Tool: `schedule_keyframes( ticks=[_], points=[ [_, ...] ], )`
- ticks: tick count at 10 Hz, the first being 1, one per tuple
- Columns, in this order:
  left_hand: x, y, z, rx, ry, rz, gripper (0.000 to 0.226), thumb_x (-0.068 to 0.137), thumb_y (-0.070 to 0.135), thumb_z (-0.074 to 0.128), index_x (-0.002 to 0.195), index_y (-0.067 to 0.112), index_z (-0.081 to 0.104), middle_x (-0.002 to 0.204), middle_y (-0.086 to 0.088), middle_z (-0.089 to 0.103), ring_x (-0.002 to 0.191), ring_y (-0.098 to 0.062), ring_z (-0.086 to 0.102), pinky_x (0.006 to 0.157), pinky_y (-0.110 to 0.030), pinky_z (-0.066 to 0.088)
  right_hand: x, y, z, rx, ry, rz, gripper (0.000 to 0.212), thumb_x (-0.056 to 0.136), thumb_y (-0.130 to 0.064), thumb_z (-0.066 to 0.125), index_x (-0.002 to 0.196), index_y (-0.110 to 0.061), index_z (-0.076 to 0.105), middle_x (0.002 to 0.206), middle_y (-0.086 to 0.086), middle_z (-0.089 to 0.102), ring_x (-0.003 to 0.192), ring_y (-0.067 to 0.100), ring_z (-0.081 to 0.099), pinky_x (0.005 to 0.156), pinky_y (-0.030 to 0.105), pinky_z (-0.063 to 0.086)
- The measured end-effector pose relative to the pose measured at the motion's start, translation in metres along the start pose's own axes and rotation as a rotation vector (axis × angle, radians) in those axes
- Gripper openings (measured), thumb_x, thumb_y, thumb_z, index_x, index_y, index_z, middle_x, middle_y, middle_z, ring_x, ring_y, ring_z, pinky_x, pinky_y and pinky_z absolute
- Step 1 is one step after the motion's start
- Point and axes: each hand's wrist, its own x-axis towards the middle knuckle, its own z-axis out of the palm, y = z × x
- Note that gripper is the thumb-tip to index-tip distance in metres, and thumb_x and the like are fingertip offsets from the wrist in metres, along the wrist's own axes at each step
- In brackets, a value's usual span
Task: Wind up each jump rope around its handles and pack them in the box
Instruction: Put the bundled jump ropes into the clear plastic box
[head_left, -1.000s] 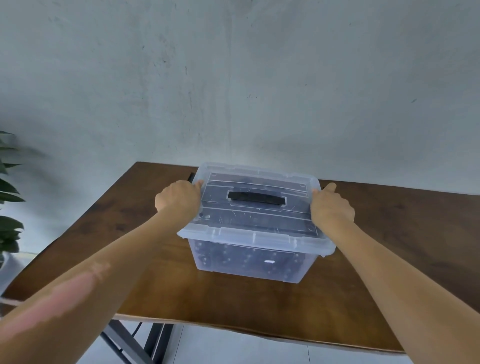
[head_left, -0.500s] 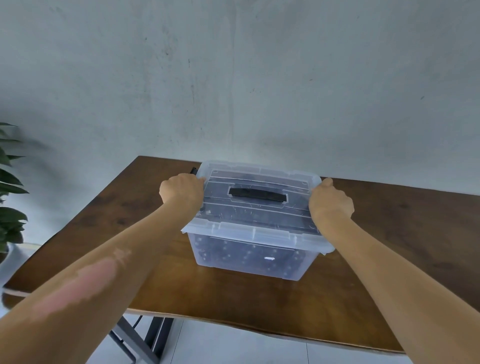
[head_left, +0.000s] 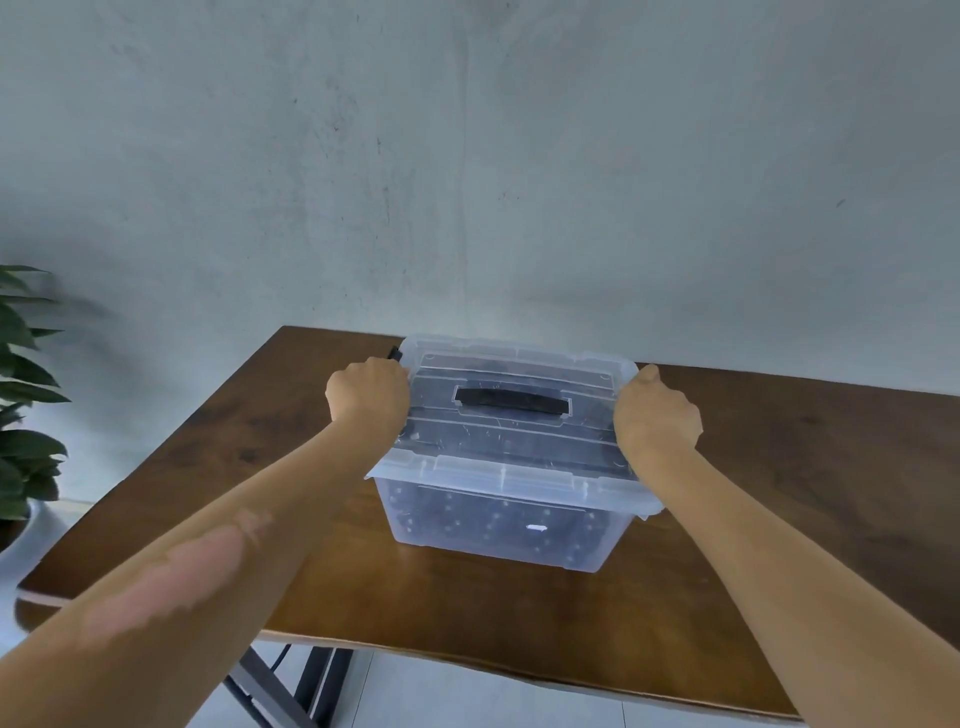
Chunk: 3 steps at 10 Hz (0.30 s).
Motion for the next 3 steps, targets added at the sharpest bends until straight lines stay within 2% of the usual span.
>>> schedule_keyframes(
  ticks=[1, 2, 3],
  points=[
    [-0.006, -0.004, -0.009, 0.002, -0.03, 0.043, 0.015, 0.099, 0.004, 0.054, 0.089, 0.016, 0.055, 0.073, 0.002, 0.047, 0.082, -0.024, 0.061, 0.066, -0.031, 0.043, -0.002, 0.002, -0.007, 0.021, -0.021, -0.038, 0.033, 0.097, -0.008, 0.049, 0.129, -0.004, 0.04, 0.112, 0.015, 0.067, 0.1, 0.033, 0.067, 0.068, 0.037, 0.043],
    [-0.009, -0.011, -0.011, 0.047, -0.044, 0.075, 0.015, 0.097, 0.006, 0.054, 0.087, 0.016, 0.056, 0.072, 0.003, 0.05, 0.071, -0.018, 0.057, 0.063, -0.029, 0.041, -0.002, 0.004, -0.014, -0.022, -0.067, -0.058, 0.037, 0.096, -0.01, 0.055, 0.13, -0.007, 0.04, 0.118, 0.013, 0.064, 0.105, 0.031, 0.065, 0.072, 0.036, 0.044],
    [-0.005, -0.026, -0.024, -0.058, 0.028, 0.058, 0.032, 0.108, 0.03, 0.042, 0.083, 0.019, 0.059, 0.071, 0.004, 0.055, 0.059, -0.014, 0.049, 0.054, -0.027, 0.033, -0.004, 0.008, -0.031, -0.012, -0.092, -0.086, 0.035, 0.103, -0.02, 0.048, 0.134, -0.007, 0.043, 0.12, 0.011, 0.062, 0.105, 0.03, 0.064, 0.076, 0.036, 0.046]
  ],
)
